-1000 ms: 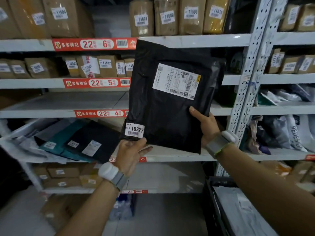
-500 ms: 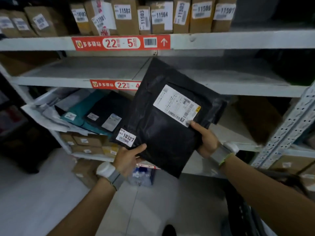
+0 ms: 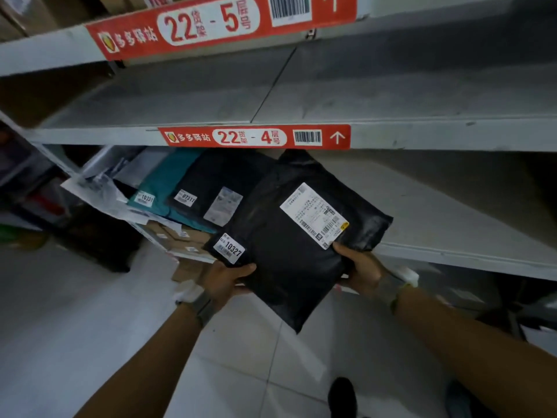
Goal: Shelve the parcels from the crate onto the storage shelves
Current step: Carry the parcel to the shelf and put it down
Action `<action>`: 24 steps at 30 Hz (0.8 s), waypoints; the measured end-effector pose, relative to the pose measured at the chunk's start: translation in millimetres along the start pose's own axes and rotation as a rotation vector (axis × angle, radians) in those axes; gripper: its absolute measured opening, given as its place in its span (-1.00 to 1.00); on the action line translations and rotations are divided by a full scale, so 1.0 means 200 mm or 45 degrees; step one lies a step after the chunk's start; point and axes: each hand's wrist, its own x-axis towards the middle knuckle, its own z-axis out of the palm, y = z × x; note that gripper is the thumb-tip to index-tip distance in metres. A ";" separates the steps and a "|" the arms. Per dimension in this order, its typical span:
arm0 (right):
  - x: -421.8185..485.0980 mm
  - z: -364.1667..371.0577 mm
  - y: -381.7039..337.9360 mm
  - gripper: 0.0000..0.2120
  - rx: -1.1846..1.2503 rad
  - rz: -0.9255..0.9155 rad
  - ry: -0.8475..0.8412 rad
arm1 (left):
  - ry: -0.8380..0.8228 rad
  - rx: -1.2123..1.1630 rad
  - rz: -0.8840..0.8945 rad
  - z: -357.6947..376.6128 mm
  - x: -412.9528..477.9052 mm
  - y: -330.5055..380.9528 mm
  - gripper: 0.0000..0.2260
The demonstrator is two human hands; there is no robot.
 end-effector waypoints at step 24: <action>0.83 0.55 0.02 -0.18 -0.451 -0.429 0.328 | 0.069 -0.379 0.015 -0.11 0.80 0.19 -0.71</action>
